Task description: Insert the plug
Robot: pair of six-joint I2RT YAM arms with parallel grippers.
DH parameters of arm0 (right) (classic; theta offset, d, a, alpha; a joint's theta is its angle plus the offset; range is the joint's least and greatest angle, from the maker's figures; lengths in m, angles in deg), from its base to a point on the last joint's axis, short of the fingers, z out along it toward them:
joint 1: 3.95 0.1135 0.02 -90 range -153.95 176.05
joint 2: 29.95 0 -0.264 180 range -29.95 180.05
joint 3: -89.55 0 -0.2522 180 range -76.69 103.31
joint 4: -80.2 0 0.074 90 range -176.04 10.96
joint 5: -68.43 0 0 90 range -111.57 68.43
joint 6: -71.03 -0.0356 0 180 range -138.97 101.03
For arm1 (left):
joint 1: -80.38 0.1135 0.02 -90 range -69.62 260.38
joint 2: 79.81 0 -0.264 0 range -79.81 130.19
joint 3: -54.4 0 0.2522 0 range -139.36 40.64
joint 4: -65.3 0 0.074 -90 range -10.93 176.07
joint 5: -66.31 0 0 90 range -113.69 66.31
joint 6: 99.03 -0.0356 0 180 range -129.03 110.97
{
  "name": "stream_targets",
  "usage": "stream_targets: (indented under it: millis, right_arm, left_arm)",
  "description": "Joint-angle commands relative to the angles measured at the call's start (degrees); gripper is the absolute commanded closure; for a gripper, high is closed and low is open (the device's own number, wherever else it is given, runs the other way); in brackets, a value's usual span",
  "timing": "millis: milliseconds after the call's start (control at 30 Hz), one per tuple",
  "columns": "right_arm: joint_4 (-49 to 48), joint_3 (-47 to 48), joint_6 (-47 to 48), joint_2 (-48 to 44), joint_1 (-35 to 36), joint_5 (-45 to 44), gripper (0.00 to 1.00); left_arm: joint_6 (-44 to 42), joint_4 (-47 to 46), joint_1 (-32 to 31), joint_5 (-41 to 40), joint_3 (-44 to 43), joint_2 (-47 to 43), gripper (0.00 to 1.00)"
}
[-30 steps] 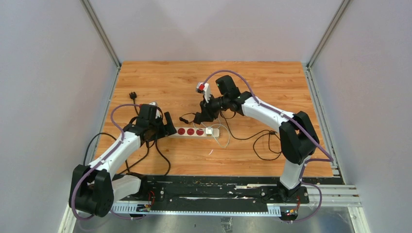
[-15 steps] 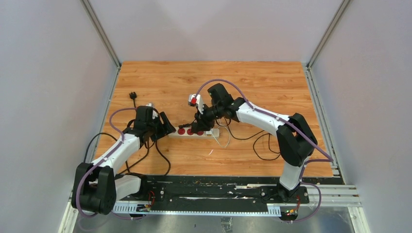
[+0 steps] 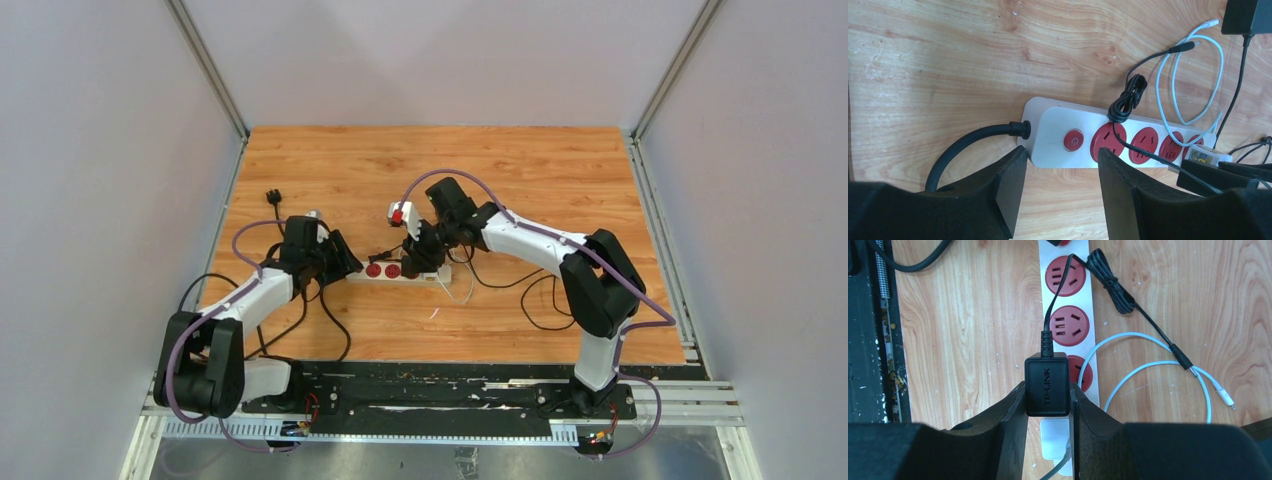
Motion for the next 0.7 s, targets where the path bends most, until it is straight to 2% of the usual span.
stream_targets:
  millis: [0,667]
  right_arm:
    - [1.6,0.7,1.4,1.5,0.7,-1.7,1.00]
    - [3.7,0.3,5.8,1.8,1.3,-6.3,1.00]
  left_arm:
    - [-0.5,-2.8,0.4,2.0,-0.9,2.0,0.42]
    - [-1.5,-2.2,0.4,2.0,-2.7,4.8,0.44]
